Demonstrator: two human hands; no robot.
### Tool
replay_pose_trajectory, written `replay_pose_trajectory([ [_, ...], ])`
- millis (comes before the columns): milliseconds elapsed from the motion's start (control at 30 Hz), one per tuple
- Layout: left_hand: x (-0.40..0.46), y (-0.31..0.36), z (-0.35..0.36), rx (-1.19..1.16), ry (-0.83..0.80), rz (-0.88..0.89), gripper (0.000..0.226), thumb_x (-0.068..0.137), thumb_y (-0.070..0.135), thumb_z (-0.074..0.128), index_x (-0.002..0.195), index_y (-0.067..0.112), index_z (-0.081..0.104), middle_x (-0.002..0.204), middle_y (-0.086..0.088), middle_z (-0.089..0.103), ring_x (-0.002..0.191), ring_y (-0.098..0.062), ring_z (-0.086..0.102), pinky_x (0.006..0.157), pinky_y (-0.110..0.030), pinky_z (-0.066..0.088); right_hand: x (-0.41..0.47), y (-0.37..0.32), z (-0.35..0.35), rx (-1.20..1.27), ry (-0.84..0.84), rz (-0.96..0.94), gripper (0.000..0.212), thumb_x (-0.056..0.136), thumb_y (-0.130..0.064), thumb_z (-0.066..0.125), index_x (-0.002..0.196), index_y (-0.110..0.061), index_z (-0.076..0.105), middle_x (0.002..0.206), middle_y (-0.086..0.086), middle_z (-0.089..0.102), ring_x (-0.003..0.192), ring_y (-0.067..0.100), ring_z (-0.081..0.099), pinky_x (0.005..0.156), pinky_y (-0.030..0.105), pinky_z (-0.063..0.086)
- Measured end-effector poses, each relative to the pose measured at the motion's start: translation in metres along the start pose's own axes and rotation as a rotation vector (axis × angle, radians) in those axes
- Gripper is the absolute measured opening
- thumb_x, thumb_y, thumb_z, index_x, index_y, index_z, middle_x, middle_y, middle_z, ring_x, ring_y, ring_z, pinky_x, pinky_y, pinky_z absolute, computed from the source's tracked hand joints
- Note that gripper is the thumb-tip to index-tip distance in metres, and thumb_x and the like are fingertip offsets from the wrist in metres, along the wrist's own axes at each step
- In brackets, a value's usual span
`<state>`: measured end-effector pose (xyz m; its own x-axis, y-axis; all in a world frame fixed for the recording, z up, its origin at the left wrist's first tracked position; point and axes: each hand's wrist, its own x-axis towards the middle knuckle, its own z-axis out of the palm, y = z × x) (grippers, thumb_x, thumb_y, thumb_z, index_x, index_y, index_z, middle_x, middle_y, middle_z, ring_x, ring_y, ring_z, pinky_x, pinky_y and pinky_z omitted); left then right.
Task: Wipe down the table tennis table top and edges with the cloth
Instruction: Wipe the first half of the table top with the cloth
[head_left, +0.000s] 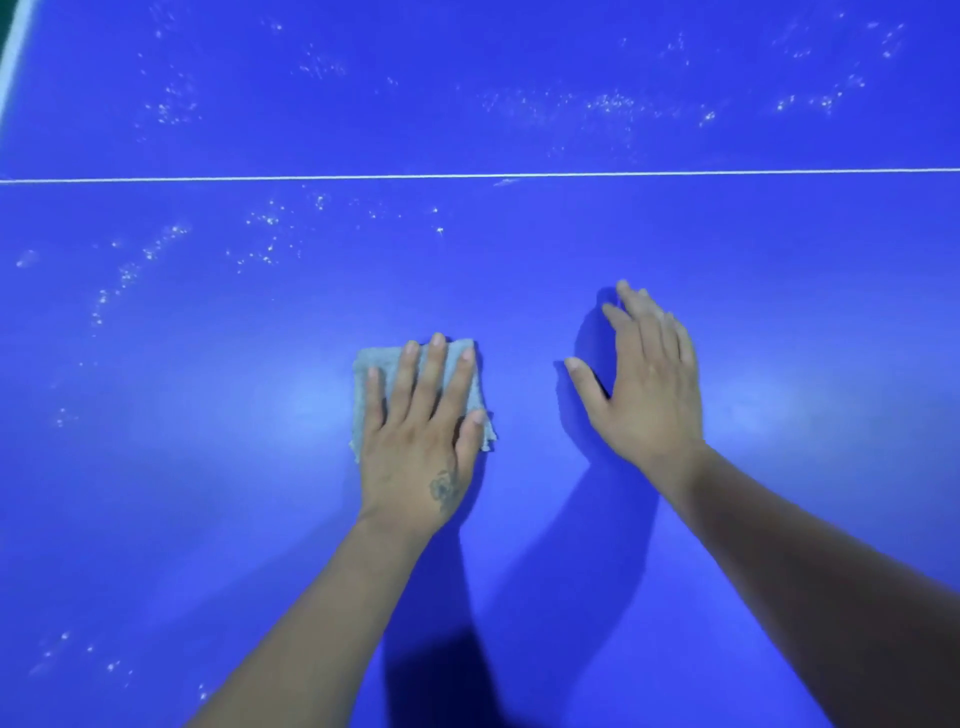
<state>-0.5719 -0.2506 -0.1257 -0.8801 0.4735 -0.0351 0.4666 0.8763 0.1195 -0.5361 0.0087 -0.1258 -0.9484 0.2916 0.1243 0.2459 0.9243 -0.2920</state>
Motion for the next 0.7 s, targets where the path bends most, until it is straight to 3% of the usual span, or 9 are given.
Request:
replay_pose_trajectory([
  [133, 0.038, -0.009, 0.002, -0.030, -0.001, -0.160, 0.063, 0.113, 0.048, 0.019, 0.172, 0.029, 0.009, 0.180, 0.000, 0.008, 0.166, -0.025, 0.002, 0.132, -0.058, 0.005, 0.020, 0.007, 0.009, -0.083, -0.049, 0.023, 0.080, 0.109, -0.063, 0.037, 0.166, -0.007, 0.032, 0.178, 0.003, 0.019, 0.166, 0.021, 0.011, 0.135, 0.050, 0.009],
  [367, 0.126, 0.014, 0.010, -0.094, 0.082, -0.264, 0.064, 0.112, 0.048, 0.018, 0.172, 0.025, 0.013, 0.179, -0.004, 0.011, 0.166, -0.030, 0.005, 0.131, -0.060, 0.004, 0.023, 0.006, 0.010, -0.118, -0.047, 0.030, 0.080, 0.108, -0.063, 0.035, 0.166, -0.007, 0.033, 0.178, 0.003, 0.019, 0.166, 0.021, 0.010, 0.134, 0.052, 0.011],
  [500, 0.130, 0.039, 0.015, -0.057, 0.103, -0.170, 0.063, 0.113, 0.047, 0.018, 0.171, 0.024, 0.015, 0.179, -0.005, 0.013, 0.166, -0.030, 0.007, 0.131, -0.061, 0.006, 0.022, 0.006, 0.011, -0.114, -0.039, 0.029, 0.079, 0.109, -0.062, 0.036, 0.166, -0.008, 0.034, 0.178, 0.003, 0.021, 0.166, 0.021, 0.011, 0.134, 0.053, 0.012],
  [700, 0.099, 0.059, 0.010, -0.049, 0.030, 0.132, 0.062, 0.115, 0.046, 0.022, 0.172, 0.024, 0.015, 0.179, -0.003, 0.010, 0.166, -0.028, 0.002, 0.131, -0.060, 0.008, 0.022, 0.007, 0.012, -0.083, -0.024, 0.037, 0.075, 0.110, -0.058, 0.038, 0.166, -0.009, 0.034, 0.178, 0.002, 0.022, 0.166, 0.019, 0.012, 0.134, 0.052, 0.013],
])
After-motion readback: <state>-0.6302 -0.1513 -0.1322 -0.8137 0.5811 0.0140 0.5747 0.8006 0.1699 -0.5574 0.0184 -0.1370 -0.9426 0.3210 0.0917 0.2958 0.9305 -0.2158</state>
